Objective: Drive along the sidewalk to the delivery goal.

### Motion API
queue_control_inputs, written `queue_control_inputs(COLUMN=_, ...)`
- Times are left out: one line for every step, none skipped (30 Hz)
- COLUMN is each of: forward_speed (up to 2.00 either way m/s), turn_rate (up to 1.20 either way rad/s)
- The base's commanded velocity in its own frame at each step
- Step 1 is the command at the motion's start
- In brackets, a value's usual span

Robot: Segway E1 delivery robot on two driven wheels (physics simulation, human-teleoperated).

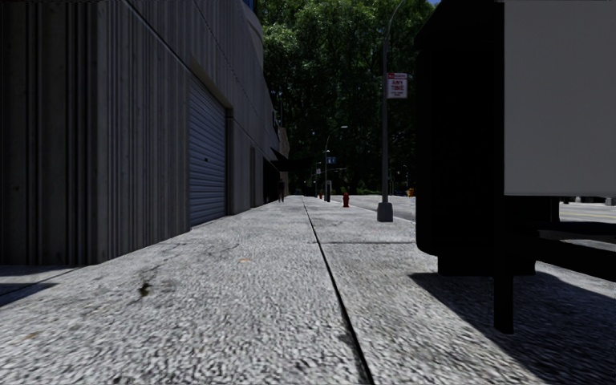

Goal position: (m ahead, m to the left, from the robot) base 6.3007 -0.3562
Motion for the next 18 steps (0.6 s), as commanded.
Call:
queue_control_inputs(forward_speed=2.00, turn_rate=0.00)
queue_control_inputs(forward_speed=2.00, turn_rate=0.00)
queue_control_inputs(forward_speed=2.00, turn_rate=0.00)
queue_control_inputs(forward_speed=2.00, turn_rate=0.00)
queue_control_inputs(forward_speed=2.00, turn_rate=0.00)
queue_control_inputs(forward_speed=2.00, turn_rate=0.00)
queue_control_inputs(forward_speed=2.00, turn_rate=0.00)
queue_control_inputs(forward_speed=2.00, turn_rate=0.00)
queue_control_inputs(forward_speed=2.00, turn_rate=0.00)
queue_control_inputs(forward_speed=2.00, turn_rate=0.00)
queue_control_inputs(forward_speed=2.00, turn_rate=0.00)
queue_control_inputs(forward_speed=2.00, turn_rate=0.00)
queue_control_inputs(forward_speed=2.00, turn_rate=0.00)
queue_control_inputs(forward_speed=2.00, turn_rate=0.00)
queue_control_inputs(forward_speed=2.00, turn_rate=0.00)
queue_control_inputs(forward_speed=2.00, turn_rate=0.00)
queue_control_inputs(forward_speed=2.00, turn_rate=0.00)
queue_control_inputs(forward_speed=2.00, turn_rate=0.00)
